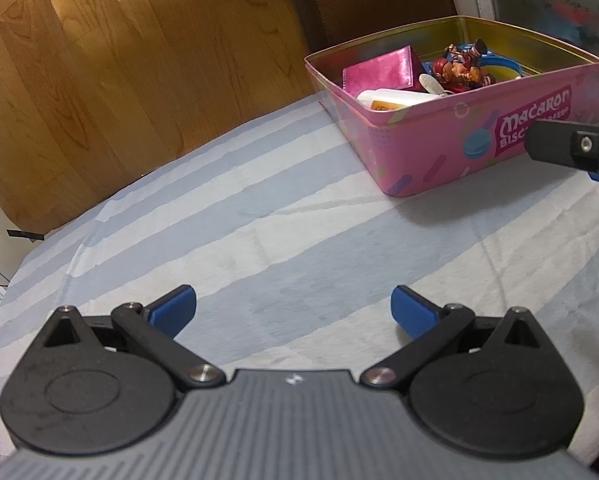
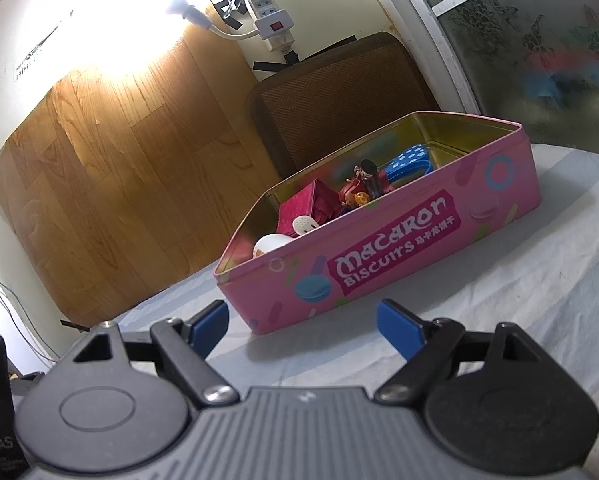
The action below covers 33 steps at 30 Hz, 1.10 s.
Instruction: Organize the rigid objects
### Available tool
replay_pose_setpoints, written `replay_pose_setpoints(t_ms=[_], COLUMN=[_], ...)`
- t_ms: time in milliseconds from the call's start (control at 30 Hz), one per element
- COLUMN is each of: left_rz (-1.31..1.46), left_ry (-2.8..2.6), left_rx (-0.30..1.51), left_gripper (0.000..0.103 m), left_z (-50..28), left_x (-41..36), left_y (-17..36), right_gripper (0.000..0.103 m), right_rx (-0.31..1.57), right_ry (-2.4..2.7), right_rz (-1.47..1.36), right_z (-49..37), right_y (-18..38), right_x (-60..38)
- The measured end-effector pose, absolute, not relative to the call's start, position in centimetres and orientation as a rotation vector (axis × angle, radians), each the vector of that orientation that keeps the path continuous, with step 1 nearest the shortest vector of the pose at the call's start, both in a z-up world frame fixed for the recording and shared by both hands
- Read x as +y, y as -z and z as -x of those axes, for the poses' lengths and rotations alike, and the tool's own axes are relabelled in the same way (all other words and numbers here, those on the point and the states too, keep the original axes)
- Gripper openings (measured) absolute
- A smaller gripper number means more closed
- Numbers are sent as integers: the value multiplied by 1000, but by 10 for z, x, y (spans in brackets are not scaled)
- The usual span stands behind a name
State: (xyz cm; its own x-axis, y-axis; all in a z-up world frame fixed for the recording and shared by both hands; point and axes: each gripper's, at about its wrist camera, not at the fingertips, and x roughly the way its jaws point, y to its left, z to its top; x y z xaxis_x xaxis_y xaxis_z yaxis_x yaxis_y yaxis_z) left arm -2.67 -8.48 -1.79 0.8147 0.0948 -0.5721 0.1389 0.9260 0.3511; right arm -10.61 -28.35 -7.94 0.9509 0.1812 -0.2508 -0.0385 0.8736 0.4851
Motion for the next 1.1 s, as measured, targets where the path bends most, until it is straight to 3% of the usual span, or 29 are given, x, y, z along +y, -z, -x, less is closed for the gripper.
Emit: replay_pose_setpoints(t_ms=[1100], left_rz=[-354], left_ry=[70], left_rx=[654], left_gripper=[103], left_z=[25], left_x=[-83], left_y=[18], right_gripper=[85], right_rx=[294], right_ry=[-109], right_rz=[-504], right_z=[108], right_y=[81], right_x=[-284])
